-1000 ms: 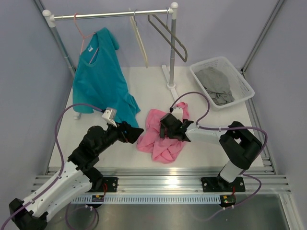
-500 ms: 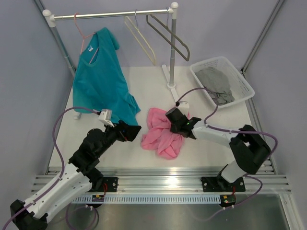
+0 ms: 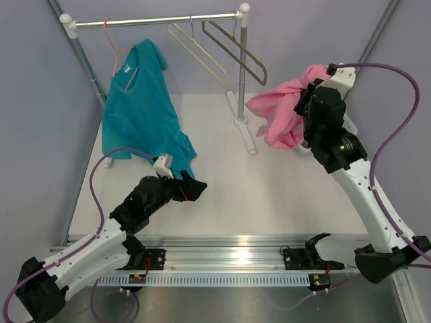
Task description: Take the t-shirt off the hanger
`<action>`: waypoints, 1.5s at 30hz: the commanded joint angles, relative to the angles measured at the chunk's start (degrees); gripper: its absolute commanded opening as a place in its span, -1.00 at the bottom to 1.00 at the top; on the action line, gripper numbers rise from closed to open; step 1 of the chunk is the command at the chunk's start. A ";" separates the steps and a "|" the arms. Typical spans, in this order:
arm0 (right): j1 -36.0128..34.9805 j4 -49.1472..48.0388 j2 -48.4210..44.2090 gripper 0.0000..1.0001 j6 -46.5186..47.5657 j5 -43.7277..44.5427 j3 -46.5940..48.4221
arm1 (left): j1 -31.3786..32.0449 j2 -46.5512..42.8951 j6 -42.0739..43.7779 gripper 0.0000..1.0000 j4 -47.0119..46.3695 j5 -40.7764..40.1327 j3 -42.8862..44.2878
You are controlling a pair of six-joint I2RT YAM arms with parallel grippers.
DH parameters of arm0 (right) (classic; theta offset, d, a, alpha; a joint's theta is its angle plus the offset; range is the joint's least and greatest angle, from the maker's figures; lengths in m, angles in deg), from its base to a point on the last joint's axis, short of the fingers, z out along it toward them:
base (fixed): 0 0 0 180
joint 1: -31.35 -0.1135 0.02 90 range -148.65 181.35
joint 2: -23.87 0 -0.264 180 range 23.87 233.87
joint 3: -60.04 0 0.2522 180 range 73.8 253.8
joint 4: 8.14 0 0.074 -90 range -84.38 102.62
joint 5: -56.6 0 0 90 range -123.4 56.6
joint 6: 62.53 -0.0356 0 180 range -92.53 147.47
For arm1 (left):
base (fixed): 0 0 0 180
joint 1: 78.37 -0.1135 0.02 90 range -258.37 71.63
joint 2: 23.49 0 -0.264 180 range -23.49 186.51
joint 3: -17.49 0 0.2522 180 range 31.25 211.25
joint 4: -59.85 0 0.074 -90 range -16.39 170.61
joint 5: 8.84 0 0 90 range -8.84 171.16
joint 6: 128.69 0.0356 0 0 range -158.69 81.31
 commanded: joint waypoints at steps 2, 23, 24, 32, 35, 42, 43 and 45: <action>8.45 -4.33 6.23 -1.00 9.67 5.57 6.63 | 0.99 0.19 -0.35 0.98 -3.98 0.71 -0.35; 20.70 -19.25 47.16 -1.00 14.48 4.79 14.62 | 2.13 -9.13 -1.40 0.98 -4.15 2.65 -3.25; 21.13 -13.29 48.41 -1.00 11.89 0.95 17.95 | 2.13 -9.31 -1.40 0.98 -4.15 2.56 -3.34; 21.84 -4.10 53.34 -1.00 -4.91 -9.72 22.11 | 2.22 -10.36 -1.84 0.98 -4.15 3.61 -3.52; 23.94 1.79 56.07 -1.00 -11.04 -14.27 24.66 | 2.22 -12.02 -1.67 0.98 -3.80 2.74 -4.04; 29.57 4.70 58.00 -1.00 -20.21 -20.18 22.64 | 2.22 -13.61 -1.05 0.98 -1.87 0.28 -3.87; 29.92 4.70 58.44 -1.00 -20.56 -20.88 22.64 | 2.22 -13.61 -0.96 0.98 -1.78 0.36 -3.78; 30.45 5.14 58.54 -0.90 -20.13 -22.47 23.17 | 2.22 -13.18 -0.87 0.98 -1.87 0.19 -3.78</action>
